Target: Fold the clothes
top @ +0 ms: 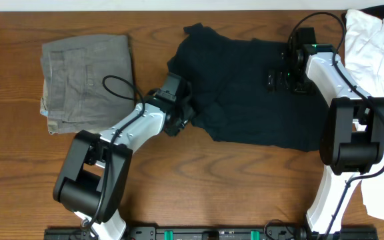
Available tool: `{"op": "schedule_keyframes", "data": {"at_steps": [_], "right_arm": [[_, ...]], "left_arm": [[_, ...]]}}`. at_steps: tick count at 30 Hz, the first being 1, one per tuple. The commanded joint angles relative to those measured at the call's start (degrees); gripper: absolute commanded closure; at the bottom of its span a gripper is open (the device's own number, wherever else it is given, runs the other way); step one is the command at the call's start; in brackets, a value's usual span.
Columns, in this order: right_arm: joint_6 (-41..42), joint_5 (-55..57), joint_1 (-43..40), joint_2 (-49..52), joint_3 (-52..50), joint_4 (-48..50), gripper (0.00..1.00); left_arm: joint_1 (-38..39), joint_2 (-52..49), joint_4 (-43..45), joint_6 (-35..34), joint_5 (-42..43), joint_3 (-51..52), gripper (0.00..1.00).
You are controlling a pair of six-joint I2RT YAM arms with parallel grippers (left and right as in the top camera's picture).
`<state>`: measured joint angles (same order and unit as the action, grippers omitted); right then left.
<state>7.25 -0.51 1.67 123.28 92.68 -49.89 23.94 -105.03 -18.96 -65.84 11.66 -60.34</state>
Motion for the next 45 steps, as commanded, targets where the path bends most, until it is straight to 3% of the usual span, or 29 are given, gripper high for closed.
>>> {"op": "schedule_keyframes", "data": {"at_steps": [1, 18, 24, 38, 45], "right_arm": [[0.87, -0.39, -0.15, -0.17, 0.96, 0.00, 0.01], [0.87, -0.39, -0.15, -0.17, 0.96, 0.00, 0.01], [0.87, -0.39, -0.11, -0.17, 0.96, 0.00, 0.01], [0.87, -0.39, -0.15, -0.17, 0.96, 0.00, 0.01], [0.87, -0.39, -0.26, -0.17, 0.96, 0.00, 0.01]], "left_arm": [[-1.62, -0.31, 1.20, -2.16, -1.57, 0.02, 0.44], [-1.68, -0.70, 2.34, -3.04, -4.00, 0.24, 0.49], [-1.64, -0.87, -0.74, -3.04, -5.75, 0.24, 0.60], [-1.60, -4.26, 3.28, -2.73, -6.56, 0.22, 0.59], [-1.36, -4.55, 3.58, 1.75, -6.64, 0.24, 0.59]]}}
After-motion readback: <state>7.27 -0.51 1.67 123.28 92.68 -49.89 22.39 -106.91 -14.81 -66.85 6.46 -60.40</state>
